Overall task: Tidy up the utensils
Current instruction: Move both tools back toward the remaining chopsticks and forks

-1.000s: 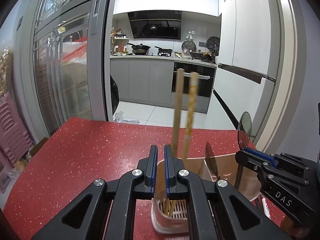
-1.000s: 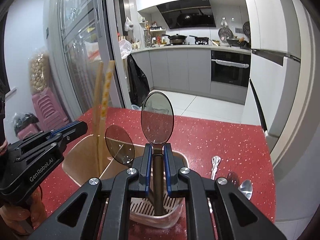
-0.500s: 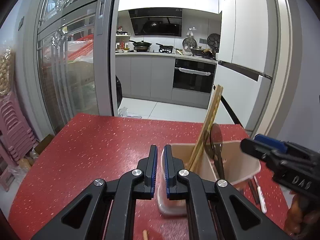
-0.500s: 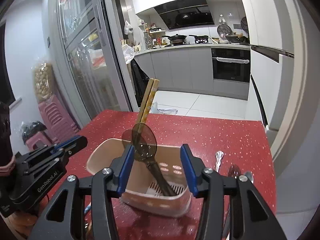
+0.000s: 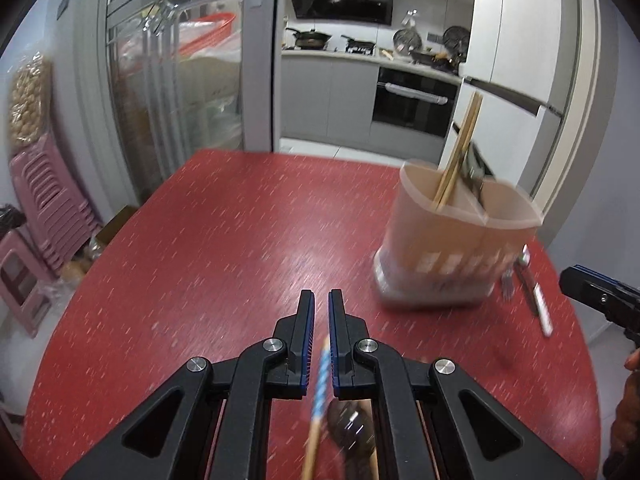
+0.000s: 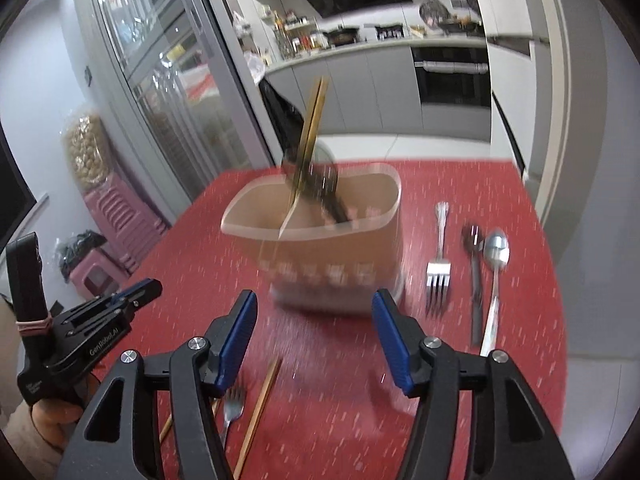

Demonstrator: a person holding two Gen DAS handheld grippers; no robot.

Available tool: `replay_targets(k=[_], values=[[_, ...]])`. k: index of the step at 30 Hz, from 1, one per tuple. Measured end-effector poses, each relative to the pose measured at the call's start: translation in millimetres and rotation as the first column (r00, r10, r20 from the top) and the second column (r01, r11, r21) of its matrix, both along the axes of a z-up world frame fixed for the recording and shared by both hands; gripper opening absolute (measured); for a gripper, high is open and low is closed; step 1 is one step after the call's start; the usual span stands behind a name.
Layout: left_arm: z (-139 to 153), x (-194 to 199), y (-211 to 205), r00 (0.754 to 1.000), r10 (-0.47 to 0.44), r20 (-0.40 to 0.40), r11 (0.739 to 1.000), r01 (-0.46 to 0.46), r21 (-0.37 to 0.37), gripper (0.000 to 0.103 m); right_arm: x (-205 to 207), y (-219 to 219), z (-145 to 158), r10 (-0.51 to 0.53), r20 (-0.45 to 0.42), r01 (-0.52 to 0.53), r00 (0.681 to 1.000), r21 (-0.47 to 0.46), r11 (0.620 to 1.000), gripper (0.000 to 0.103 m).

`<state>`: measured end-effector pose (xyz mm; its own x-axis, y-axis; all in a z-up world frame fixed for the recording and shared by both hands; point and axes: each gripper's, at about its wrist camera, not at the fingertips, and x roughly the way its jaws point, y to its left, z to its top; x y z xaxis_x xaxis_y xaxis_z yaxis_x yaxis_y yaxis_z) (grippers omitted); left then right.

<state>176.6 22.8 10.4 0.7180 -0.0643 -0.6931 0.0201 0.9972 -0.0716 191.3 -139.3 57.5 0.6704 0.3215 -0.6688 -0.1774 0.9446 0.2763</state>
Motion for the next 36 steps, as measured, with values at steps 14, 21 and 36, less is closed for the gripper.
replay_targets(k=[14, 21, 36], values=[[-45.1, -53.5, 33.8, 0.997, 0.041, -0.06, 0.998, -0.038, 0.048, 0.103, -38.0, 34.3, -52.6, 0.029, -0.203, -0.035, 0.979, -0.024, 0.999, 0.072], [-77.3, -52.1, 39.2, 0.983, -0.009, -0.183, 0.998, 0.02, 0.055, 0.103, -43.9, 52.7, -77.2, 0.02, -0.295, -0.043, 0.955, -0.072, 0.996, 0.072], [-110.7, -39.7, 38.1, 0.951, -0.057, -0.304, 0.994, 0.083, 0.073, 0.103, -29.0, 77.6, -103.3, 0.005, -0.431, -0.063, 0.902, -0.122, 0.991, 0.07]])
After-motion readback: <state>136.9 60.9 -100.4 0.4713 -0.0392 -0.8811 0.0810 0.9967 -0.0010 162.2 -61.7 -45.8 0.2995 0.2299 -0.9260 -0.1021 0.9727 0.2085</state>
